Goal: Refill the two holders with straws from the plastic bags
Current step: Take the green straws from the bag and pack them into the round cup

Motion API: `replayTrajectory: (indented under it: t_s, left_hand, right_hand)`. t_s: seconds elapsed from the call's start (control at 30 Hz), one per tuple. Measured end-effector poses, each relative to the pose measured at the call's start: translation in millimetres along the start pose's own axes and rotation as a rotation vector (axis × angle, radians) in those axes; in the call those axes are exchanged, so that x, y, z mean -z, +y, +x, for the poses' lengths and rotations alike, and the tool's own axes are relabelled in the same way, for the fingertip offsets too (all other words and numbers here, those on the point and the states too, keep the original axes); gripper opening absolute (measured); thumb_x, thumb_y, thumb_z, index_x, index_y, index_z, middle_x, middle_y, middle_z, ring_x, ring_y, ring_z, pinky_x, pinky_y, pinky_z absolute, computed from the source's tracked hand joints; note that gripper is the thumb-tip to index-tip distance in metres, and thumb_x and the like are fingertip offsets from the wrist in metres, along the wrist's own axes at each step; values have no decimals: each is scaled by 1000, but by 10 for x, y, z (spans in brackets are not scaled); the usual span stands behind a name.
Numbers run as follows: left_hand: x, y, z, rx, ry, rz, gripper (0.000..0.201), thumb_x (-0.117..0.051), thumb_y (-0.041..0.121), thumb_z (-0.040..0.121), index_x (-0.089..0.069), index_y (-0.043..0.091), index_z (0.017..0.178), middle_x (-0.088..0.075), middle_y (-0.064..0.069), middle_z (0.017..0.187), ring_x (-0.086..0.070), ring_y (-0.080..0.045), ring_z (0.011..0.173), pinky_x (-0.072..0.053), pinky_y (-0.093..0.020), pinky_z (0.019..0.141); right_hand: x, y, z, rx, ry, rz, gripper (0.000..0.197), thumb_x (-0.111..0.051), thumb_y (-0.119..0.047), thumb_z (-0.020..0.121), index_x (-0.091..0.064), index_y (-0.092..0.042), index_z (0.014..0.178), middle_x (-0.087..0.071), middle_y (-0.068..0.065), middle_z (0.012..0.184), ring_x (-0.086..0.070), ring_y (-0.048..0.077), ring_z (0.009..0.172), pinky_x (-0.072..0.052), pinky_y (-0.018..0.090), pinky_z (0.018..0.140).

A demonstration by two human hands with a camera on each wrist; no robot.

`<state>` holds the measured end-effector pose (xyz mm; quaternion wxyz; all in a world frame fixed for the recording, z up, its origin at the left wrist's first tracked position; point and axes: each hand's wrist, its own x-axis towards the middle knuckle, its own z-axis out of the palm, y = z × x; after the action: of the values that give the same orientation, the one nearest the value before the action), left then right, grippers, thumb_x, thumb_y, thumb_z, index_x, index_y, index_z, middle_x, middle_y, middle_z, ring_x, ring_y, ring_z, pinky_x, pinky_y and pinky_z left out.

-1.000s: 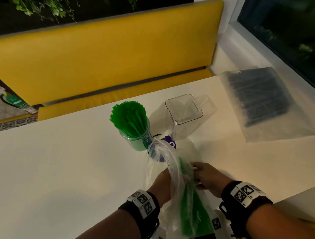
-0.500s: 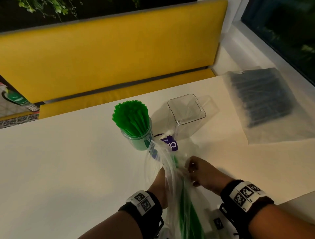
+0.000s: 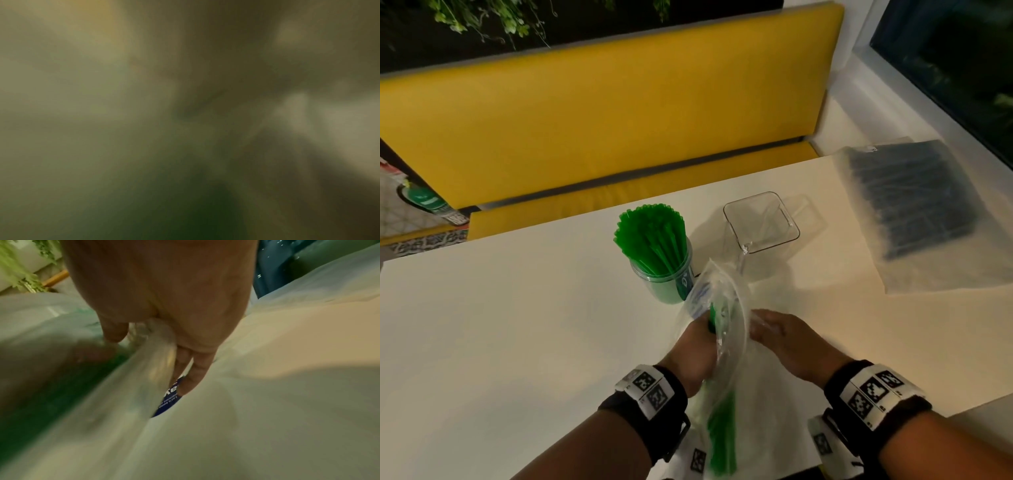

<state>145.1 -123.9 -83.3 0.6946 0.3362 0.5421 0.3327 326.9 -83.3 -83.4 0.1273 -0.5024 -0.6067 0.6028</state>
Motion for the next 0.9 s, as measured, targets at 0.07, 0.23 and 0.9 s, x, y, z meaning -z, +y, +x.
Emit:
replayTrajectory:
  t_s: [0.07, 0.23, 0.9]
  left_hand:
    - [-29, 75, -32, -9, -19, -69, 33, -44, 17, 98, -67, -3, 110, -73, -11, 98, -69, -30, 91, -57, -38, 83]
    - [55, 84, -34, 35, 248, 151, 15, -59, 13, 87, -73, 18, 90, -75, -5, 80, -69, -25, 71, -58, -36, 65]
    - [608, 1614, -1023, -787, 423, -208, 22, -61, 3, 89, -66, 22, 80, -67, -6, 70, -66, -31, 73, -55, -42, 72]
  right_hand:
    - [-10, 4, -7, 29, 20, -84, 31, -52, -46, 96, -74, -25, 93, -73, -7, 86, -59, 2, 76, -47, 30, 80]
    - [176, 258, 47, -182, 528, -106, 31, -54, -34, 96, -70, -10, 84, -72, 11, 85, -66, 30, 80, -54, 45, 75]
    - [252, 50, -184, -318, 373, -685, 29, -46, -36, 93, -60, -39, 118, -48, -5, 134, -60, 19, 110, -46, 31, 92]
